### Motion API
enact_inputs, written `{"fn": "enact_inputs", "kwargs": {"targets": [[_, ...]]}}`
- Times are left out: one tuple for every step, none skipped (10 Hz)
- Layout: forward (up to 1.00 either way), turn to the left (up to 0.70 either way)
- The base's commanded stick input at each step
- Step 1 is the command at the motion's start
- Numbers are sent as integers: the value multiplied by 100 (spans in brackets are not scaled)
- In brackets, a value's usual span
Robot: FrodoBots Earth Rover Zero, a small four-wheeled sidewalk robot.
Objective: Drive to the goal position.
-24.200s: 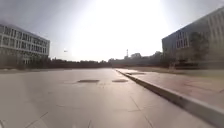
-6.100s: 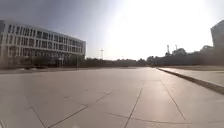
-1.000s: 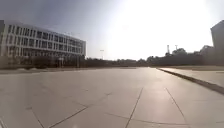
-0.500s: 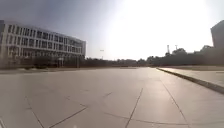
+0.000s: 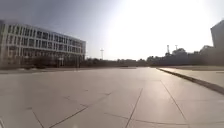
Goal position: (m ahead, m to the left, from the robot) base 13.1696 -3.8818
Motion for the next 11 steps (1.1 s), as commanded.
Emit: {"fn": "enact_inputs", "kwargs": {"targets": [[7,1],[7,1],[8,1],[7,1],[7,1],[7,1],[7,1],[7,0],[8,1],[7,0],[8,1]]}}
